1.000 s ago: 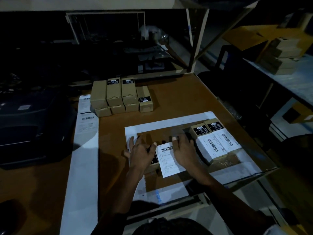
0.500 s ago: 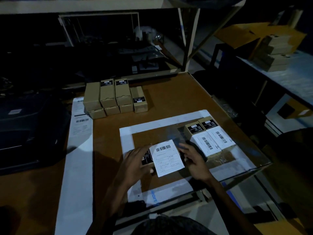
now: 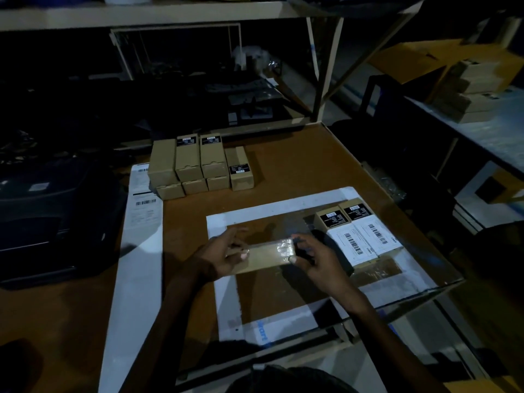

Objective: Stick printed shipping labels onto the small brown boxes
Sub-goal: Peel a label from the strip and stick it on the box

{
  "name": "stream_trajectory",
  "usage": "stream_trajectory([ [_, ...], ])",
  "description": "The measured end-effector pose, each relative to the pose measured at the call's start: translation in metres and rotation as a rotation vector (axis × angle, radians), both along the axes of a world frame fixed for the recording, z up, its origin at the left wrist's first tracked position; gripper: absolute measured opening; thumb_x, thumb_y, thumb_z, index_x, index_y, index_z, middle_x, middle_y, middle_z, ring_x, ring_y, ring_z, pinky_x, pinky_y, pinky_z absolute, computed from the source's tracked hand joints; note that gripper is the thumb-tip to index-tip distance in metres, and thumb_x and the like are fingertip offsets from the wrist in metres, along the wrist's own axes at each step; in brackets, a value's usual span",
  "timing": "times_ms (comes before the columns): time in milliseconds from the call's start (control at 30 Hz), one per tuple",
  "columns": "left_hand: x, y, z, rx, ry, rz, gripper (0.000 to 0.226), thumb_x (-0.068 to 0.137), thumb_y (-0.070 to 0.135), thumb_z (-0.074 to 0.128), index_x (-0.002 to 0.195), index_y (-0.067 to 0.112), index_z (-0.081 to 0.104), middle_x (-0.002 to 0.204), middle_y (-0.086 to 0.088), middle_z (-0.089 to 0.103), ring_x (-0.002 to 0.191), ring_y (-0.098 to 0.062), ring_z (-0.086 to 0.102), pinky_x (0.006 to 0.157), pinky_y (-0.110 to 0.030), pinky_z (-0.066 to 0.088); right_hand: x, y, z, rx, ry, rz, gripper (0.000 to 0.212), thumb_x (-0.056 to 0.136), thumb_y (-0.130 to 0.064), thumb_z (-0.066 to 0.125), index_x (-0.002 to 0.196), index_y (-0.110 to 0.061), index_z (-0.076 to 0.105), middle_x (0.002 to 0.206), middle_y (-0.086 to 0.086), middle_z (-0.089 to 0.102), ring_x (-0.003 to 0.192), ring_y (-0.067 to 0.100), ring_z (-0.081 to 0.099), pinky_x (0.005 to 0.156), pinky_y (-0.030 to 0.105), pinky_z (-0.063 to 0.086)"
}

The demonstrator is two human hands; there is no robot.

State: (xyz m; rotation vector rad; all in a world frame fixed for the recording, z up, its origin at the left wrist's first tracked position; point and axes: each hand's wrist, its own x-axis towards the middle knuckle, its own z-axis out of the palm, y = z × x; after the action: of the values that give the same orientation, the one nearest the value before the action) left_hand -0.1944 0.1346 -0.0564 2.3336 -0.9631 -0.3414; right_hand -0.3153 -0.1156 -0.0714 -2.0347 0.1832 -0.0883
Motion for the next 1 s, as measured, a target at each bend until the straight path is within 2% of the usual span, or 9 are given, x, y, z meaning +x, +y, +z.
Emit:
stream_trajectory([
  [133,0.007,-0.009,0.009,-0.141,0.205,0.112,0.075,0.09,0.001,0.061,0.125,0.063,0.039,0.128,0.007,0.058,0.121,-0.014,0.054,0.096,-0.039,0.054,0.025,-0.003,0.01,0.028,0.038,0.026,0.057,0.093,-0.002,0.066,0.139,-0.029,0.049,0.139,-0.011,0.05,0.124,0.005,0.043,0.081,0.01,0.041],
  [233,0.01,-0.016,0.001,-0.272,0.23,0.133,0.076,0.086,-0.01,0.055,0.13,0.05,0.046,0.106,0.008,0.058,0.101,-0.01,0.056,0.077,-0.02,0.05,0.043,-0.01,0.012,0.079,0.091,0.111,0.061,0.093,-0.006,0.067,0.144,-0.031,0.045,0.148,-0.002,0.049,0.137,0.018,0.043,0.106,0.038,0.044],
  [333,0.012,-0.013,-0.005,-0.366,0.323,0.146,0.072,0.079,0.007,0.082,0.135,0.039,0.049,0.094,0.008,0.059,0.092,-0.005,0.06,0.076,-0.015,0.046,0.054,-0.019,0.013,0.124,0.138,0.176,0.061,0.092,-0.005,0.069,0.137,-0.04,0.048,0.144,-0.001,0.053,0.142,0.021,0.041,0.115,0.048,0.037],
  [433,0.013,-0.012,-0.004,-0.361,0.359,0.147,0.089,0.061,0.029,0.096,0.135,0.042,0.049,0.108,0.01,0.06,0.106,-0.006,0.057,0.083,-0.014,0.047,0.059,-0.024,0.018,0.217,0.178,0.234,0.06,0.086,-0.004,0.075,0.131,-0.038,0.054,0.137,-0.006,0.06,0.137,0.016,0.048,0.109,0.034,0.045],
  [567,0.013,-0.016,-0.001,-0.392,0.426,0.17,0.092,0.059,0.013,0.096,0.135,0.036,0.052,0.121,0.008,0.061,0.107,0.002,0.059,0.08,-0.014,0.051,0.063,-0.02,0.018,0.171,0.183,0.308,0.073,0.076,-0.011,0.085,0.137,-0.034,0.054,0.139,-0.011,0.06,0.132,0.009,0.052,0.101,0.034,0.052],
  [733,0.023,-0.017,0.001,-0.336,0.481,0.105,0.075,0.06,0.005,0.094,0.124,0.028,0.061,0.121,0.011,0.066,0.113,-0.006,0.061,0.087,-0.022,0.054,0.066,-0.017,0.016,0.215,0.169,0.322,0.072,0.073,-0.006,0.086,0.136,-0.026,0.057,0.135,-0.008,0.063,0.126,0.009,0.056,0.095,0.033,0.056],
  [833,0.029,-0.019,0.005,-0.219,0.477,0.044,0.069,0.062,0.01,0.094,0.121,0.027,0.064,0.117,0.011,0.068,0.11,-0.007,0.062,0.089,-0.02,0.053,0.067,-0.018,0.013,0.237,0.186,0.331,0.068,0.074,-0.006,0.086,0.134,-0.025,0.06,0.133,-0.006,0.065,0.127,0.014,0.057,0.095,0.034,0.056],
  [933,0.032,-0.019,0.008,-0.111,0.413,-0.013,0.068,0.066,0.01,0.091,0.119,0.037,0.058,0.118,0.021,0.059,0.108,0.003,0.054,0.087,-0.012,0.047,0.065,-0.019,0.012,0.265,0.23,0.311,0.06,0.075,-0.011,0.087,0.127,-0.029,0.064,0.126,-0.002,0.066,0.118,0.018,0.061,0.083,0.039,0.061],
  [1000,0.036,-0.017,0.005,-0.071,0.384,-0.049,0.073,0.065,0.018,0.092,0.126,0.04,0.058,0.125,0.018,0.058,0.114,0.001,0.053,0.096,-0.022,0.047,0.065,-0.019,0.011,0.27,0.228,0.319,0.059,0.076,-0.011,0.087,0.127,-0.029,0.064,0.127,0.001,0.064,0.118,0.02,0.061,0.081,0.042,0.062],
])
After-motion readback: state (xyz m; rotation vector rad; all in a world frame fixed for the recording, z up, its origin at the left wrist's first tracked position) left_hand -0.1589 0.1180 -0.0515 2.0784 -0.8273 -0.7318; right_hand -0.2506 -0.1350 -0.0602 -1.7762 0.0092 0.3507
